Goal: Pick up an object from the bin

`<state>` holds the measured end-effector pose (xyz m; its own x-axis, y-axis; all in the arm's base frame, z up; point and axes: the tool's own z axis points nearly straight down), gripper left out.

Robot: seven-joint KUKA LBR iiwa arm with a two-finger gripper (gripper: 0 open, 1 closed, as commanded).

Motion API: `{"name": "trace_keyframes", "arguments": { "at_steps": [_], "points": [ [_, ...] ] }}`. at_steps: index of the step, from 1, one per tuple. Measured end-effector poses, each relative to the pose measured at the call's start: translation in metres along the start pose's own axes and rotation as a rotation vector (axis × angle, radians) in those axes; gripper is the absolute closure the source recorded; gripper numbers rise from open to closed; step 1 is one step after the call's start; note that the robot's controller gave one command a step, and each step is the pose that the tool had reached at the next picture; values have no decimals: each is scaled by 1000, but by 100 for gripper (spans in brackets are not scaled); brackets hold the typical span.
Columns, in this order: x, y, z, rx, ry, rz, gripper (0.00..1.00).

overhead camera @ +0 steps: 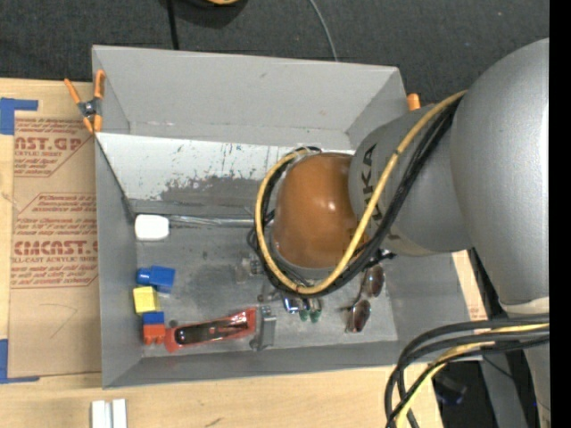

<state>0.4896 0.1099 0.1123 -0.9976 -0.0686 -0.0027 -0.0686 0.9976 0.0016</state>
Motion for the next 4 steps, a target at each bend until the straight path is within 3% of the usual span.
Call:
{"name": "trace_keyframes", "arguments": {
  "at_steps": [1,2,3,4],
  "points": [
    [-6,15,30,0,6,-231,0],
    [-14,29,40,-1,1,-327,0],
    [-18,35,38,3,7,407,100],
    [-18,35,38,3,7,406,100]
  ]
}}
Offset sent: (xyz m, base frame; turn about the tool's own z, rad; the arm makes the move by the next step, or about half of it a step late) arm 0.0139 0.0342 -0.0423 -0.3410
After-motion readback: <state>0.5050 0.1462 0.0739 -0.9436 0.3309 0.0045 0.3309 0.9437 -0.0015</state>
